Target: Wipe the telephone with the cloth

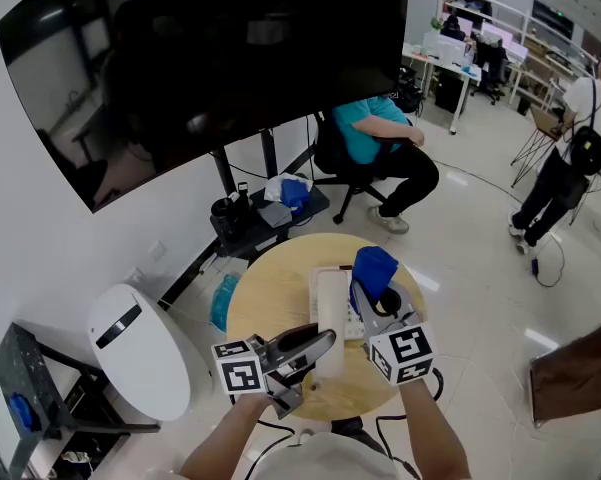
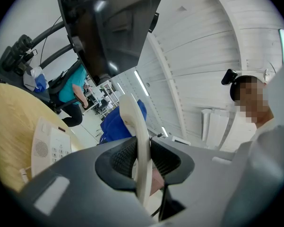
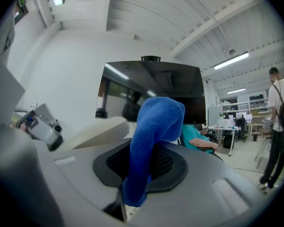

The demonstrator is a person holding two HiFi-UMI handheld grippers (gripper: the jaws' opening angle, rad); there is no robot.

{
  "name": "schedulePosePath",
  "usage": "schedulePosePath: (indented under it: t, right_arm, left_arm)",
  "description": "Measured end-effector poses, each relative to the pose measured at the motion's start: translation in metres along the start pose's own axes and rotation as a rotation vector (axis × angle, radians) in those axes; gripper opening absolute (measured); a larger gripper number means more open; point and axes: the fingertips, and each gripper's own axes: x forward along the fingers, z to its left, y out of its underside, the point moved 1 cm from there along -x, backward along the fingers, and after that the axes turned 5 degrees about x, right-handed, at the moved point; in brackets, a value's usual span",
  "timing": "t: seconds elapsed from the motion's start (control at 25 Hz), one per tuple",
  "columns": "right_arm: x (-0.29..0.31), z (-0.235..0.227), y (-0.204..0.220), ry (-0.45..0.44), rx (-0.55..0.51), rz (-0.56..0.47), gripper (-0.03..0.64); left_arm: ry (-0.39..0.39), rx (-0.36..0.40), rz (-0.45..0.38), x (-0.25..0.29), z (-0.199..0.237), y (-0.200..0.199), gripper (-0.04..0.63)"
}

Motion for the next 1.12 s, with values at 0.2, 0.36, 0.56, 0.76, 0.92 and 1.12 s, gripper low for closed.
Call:
schedulePosePath:
  t: [0.2, 0.36, 0.56, 0.76, 0.92, 1.12]
  right_arm:
    - [0.004, 0.019, 0.018, -0.079, -0.068, 0.007, 0.061]
    - [0.007, 0.029, 0.017, -0.117, -0.128, -0.005, 0.061]
    - [0.007, 0.037, 0.017, -0.146, -0.204, -0.002, 0.061]
    - [0.003, 0.045, 0.015, -0.137, -0.305, -0.010, 0.061]
    - [-0.002, 0.049, 0.021, -0.137, -0.413, -0.002, 0.061]
    - [-0.008, 0.054, 0.026, -0.138, -0.456, -0.004, 0.061]
  left_arm:
    - [0.043, 0.004, 0.002, 0.003, -0.010, -0.006, 0.086]
    - [0.086, -0.002, 0.012, 0.006, -0.018, -0.009, 0.086]
    - [0.123, 0.000, 0.030, 0.009, -0.025, -0.008, 0.086]
    - [0.131, -0.002, 0.027, 0.010, -0.025, -0.011, 0.086]
    - [0.136, -0.004, 0.030, 0.011, -0.026, -0.014, 0.086]
    - [0.141, -0.016, 0.030, 0.011, -0.025, -0.021, 0.086]
